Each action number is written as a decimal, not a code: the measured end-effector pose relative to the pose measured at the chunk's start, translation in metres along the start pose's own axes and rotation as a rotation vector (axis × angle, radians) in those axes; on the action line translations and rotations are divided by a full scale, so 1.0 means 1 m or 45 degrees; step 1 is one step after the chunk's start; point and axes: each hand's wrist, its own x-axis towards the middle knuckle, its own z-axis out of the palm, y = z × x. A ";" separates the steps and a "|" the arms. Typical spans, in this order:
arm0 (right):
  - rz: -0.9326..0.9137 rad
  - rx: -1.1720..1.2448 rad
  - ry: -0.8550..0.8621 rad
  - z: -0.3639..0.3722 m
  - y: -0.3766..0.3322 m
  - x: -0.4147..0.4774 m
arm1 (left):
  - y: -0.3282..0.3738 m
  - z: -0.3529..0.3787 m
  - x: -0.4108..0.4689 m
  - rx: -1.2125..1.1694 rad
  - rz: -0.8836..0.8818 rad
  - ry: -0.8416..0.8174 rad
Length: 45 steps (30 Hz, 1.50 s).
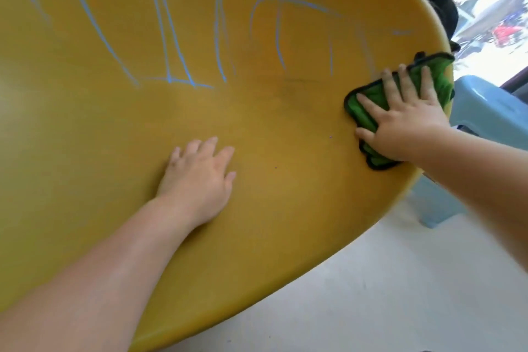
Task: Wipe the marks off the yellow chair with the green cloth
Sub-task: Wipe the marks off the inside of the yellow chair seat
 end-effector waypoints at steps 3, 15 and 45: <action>-0.055 0.246 -0.005 -0.001 -0.053 0.015 | -0.010 0.014 0.003 -0.073 -0.071 -0.008; -0.970 0.351 -0.224 0.003 -0.048 -0.095 | -0.021 -0.005 0.018 -0.265 -0.188 0.050; -0.377 0.656 -0.083 -0.010 -0.105 0.019 | -0.010 0.015 0.026 -0.043 -0.154 0.060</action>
